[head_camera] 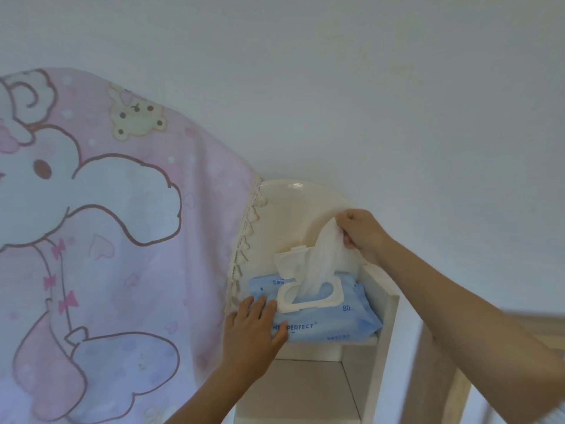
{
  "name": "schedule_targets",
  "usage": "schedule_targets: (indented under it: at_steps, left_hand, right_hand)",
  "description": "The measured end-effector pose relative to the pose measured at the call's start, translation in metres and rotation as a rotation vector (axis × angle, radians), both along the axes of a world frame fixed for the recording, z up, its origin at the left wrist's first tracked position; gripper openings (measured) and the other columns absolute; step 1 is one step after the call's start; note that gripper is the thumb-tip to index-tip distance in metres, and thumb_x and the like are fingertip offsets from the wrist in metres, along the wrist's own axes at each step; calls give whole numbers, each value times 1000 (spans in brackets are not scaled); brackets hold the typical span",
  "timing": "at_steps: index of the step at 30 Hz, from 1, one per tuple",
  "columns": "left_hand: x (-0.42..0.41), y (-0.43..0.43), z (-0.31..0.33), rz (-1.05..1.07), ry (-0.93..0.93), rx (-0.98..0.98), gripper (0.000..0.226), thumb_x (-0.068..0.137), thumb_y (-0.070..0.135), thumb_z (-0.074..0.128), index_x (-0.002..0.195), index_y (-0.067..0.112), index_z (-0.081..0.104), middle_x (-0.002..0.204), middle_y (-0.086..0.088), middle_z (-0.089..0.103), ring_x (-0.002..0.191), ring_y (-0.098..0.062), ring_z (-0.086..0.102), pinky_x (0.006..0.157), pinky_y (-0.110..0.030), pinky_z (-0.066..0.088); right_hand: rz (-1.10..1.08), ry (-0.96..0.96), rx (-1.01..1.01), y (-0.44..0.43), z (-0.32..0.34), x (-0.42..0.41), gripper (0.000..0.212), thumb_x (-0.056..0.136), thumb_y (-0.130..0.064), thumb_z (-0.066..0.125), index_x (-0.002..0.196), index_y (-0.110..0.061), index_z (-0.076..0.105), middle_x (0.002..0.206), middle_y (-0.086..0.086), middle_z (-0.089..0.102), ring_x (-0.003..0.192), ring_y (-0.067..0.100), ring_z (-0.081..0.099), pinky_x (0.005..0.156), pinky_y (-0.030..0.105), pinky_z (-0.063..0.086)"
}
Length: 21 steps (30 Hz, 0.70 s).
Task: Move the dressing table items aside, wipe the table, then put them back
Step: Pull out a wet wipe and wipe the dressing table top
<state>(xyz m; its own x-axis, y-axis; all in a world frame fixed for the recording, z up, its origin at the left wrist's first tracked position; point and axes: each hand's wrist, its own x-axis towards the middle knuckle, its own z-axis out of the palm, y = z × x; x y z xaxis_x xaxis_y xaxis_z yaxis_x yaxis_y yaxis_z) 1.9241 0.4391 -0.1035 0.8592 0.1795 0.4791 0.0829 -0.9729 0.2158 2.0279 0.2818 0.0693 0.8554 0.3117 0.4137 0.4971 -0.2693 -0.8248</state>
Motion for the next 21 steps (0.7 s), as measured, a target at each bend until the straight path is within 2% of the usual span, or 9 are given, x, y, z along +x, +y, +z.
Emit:
schedule_targets:
  at_steps: [3,5,7,9,11,13,15,19,21]
  left_hand:
    - [1,-1,3,25,66,-13,90,63,59,-5,133,27,41,145,9,34,137,-15,29,105,-39,31]
    - [1,-2,9,38,126,-11,101,53,60,-15,140,29,26,151,12,19,141,-11,12,110,-34,20]
    - [-1,-4,13,36,159,-58,97,57,65,-9,142,29,22,153,12,15,142,-12,8,112,-35,18]
    - [-3,-4,22,26,148,-200,80,75,70,13,145,31,15,155,11,10,143,-15,4,114,-36,13]
    - [-6,-8,39,-20,44,-299,89,70,75,22,146,32,10,156,8,7,144,-16,0,115,-37,9]
    - [-14,-23,67,-157,-129,-400,101,60,77,26,146,28,13,155,6,12,143,-13,4,115,-34,10]
    - [-23,-39,98,-388,-189,-650,95,65,70,50,144,26,22,145,6,31,136,-10,24,110,-29,21]
    - [-31,-61,135,-671,-117,-1084,64,59,47,74,106,7,59,97,-10,65,91,-22,62,88,-35,49]
    - [-33,-67,136,-667,-84,-1195,37,71,21,76,99,-2,64,99,-18,69,94,-32,66,90,-43,52]
  right_hand:
    - [-26,-71,90,-9,27,-6,35,93,-3,42,59,-12,42,55,4,37,42,9,31,35,13,25]
    - [-90,-251,-30,-16,50,-18,25,92,-5,43,68,-11,48,60,1,43,48,8,38,38,10,30]
    - [-140,-436,-230,-21,67,-32,14,94,-11,40,82,-10,48,68,-2,47,59,10,41,49,12,35]
    - [-169,-559,-394,-26,76,-45,10,96,-14,36,90,-11,44,71,-1,48,63,15,42,59,25,35]
    - [-162,-624,-500,-28,80,-58,10,97,-16,33,93,-12,40,66,-1,46,57,16,40,58,29,32]
    - [-115,-637,-587,-29,82,-74,9,99,-15,30,94,-12,37,63,-2,42,54,13,36,52,26,30]
    - [-68,-640,-647,-31,81,-87,9,99,-15,30,94,-11,37,65,-4,41,55,10,36,50,15,32]
    - [-6,-602,-644,-39,72,-102,10,99,-17,30,93,-15,39,69,-8,42,58,7,37,53,7,34]
    - [7,-576,-621,-46,66,-106,11,99,-18,31,93,-18,40,72,-5,44,60,9,37,52,9,33]
